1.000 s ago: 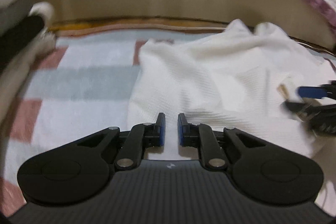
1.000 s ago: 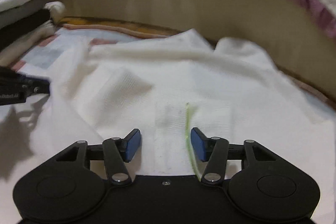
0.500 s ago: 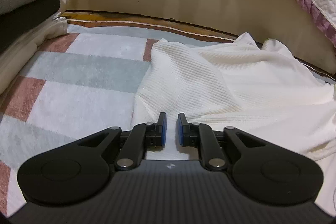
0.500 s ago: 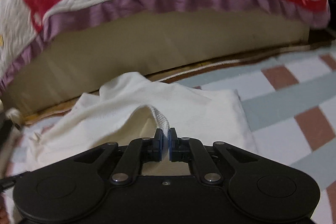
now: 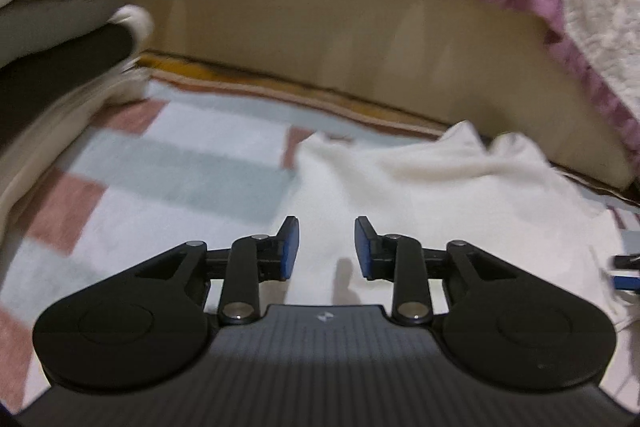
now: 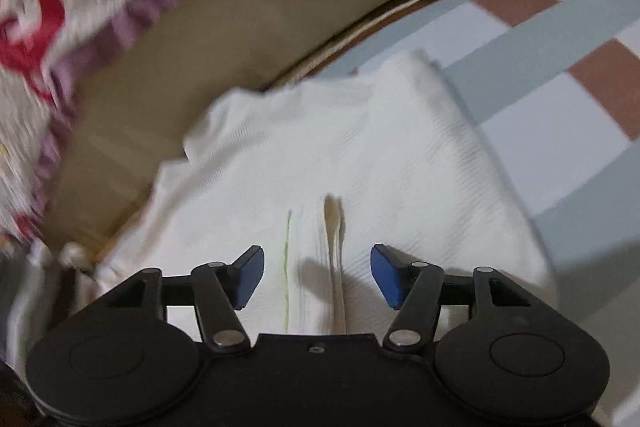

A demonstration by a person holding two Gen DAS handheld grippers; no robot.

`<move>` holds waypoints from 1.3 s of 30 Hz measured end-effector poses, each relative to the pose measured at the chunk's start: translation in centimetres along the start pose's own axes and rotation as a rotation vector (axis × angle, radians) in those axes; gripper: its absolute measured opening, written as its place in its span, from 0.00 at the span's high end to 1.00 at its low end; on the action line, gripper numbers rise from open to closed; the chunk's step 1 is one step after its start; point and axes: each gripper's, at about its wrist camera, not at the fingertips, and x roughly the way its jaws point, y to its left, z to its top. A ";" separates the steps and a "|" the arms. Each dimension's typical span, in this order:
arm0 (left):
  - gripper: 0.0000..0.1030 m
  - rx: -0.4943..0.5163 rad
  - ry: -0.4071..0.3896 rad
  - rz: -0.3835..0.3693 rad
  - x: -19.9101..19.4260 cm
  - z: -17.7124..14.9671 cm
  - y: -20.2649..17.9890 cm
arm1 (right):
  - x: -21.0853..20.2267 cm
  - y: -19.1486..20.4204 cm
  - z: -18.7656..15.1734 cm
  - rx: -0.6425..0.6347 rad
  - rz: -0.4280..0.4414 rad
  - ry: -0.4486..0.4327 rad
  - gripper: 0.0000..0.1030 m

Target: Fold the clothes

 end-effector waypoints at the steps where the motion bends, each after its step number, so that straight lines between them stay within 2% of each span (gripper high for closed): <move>1: 0.70 0.020 -0.004 -0.026 0.4 0.4 -0.4 | 0.6 0.9 -0.3 -0.070 -0.018 -0.029 0.36; 2: 0.67 0.043 -0.009 -0.052 0.9 0.8 -0.8 | 1.1 1.9 -0.7 -0.140 -0.035 -0.059 0.35; 3: 0.65 0.066 -0.009 -0.077 1.4 1.2 -1.2 | 1.6 2.9 -0.9 -0.214 -0.040 -0.071 0.46; 5: 0.64 0.087 0.009 -0.075 2.5 1.7 -1.8 | 2.2 4.8 -1.2 -0.342 -0.039 -0.088 0.93; 6: 0.64 0.094 0.021 -0.061 2.9 1.9 -2.1 | 1.7 5.8 -1.2 -0.381 -0.033 -0.130 0.94; 8: 0.64 0.088 0.034 -0.042 3.5 2.2 -2.1 | -1.2 7.4 -1.2 -0.433 0.013 -0.271 0.94; 9: 0.64 0.082 0.048 -0.028 3.8 2.2 -1.9 | -2.0 7.5 -0.9 -0.429 -0.011 -0.294 0.94; 11: 0.64 0.078 0.097 0.049 4.7 1.9 -1.4 | -3.7 7.9 -0.4 -0.422 -0.061 -0.336 0.94; 13: 0.64 0.070 0.149 0.152 5.6 1.6 -0.6 | -2.1 7.2 0.4 -0.430 -0.190 -0.248 0.93; 14: 0.64 0.061 0.154 0.175 5.7 1.6 -0.1 | -0.8 6.8 0.7 -0.455 -0.267 -0.179 0.90; 15: 0.64 0.051 0.141 0.182 5.4 2.0 0.3 | 0.5 6.5 1.0 -0.479 -0.345 -0.109 0.90; 17: 0.64 0.044 0.097 0.182 4.8 3.2 0.8 | 0.7 6.6 1.6 -0.519 -0.405 -0.093 0.87; 18: 0.64 0.054 0.063 0.158 4.4 4.2 0.8 | 0.8 6.6 1.9 -0.539 -0.434 -0.085 0.82; 19: 0.64 0.069 0.041 0.123 4.4 5.2 0.5 | 0.4 7.0 2.7 -0.548 -0.393 -0.104 0.76; 20: 0.60 0.094 0.044 0.073 4.9 6.4 -0.2 | 0.1 7.4 3.4 -0.557 -0.350 -0.124 0.60; 21: 0.59 0.120 0.049 0.022 5.4 7.6 -0.9 | 0.0 7.9 4.4 -0.555 -0.270 -0.122 0.49; 23: 0.59 0.195 0.100 -0.079 7.9 9.4 -3.4 | 1.3 9.2 7.1 -0.577 -0.092 -0.069 0.47; 24: 0.59 0.233 0.128 -0.124 9.4 10.1 -4.8 | 2.7 9.9 8.3 -0.595 -0.050 -0.045 0.44; 26: 0.59 0.245 0.180 -0.176 12.5 11.0 -7.2 | 5.5 11.2 10.7 -0.631 0.033 0.003 0.43; 28: 0.59 0.209 0.202 -0.218 15.2 11.7 -8.9 | 8.5 12.3 12.2 -0.677 0.024 0.023 0.43; 30: 0.59 0.220 0.199 -0.258 17.1 12.0 -10.7 | 10.9 12.9 13.1 -0.709 0.019 0.057 0.43; 32: 0.59 0.239 0.259 -0.282 19.1 11.9 -12.1 | 12.8 13.1 13.5 -0.716 0.008 0.073 0.43; 36: 0.61 0.214 0.285 -0.227 21.9 11.1 -13.3 | 15.4 12.7 13.5 -0.667 0.038 0.130 0.43; 37: 0.62 0.241 0.279 -0.221 22.0 10.9 -13.5 | 16.0 12.6 13.4 -0.650 0.050 0.146 0.43; 38: 0.82 0.271 0.271 -0.215 22.0 10.8 -13.7 | 16.6 12.6 13.5 -0.660 0.054 0.134 0.54; 39: 0.89 0.301 0.264 -0.209 22.0 10.6 -13.9 | 16.6 12.6 13.2 -0.698 0.071 0.102 0.89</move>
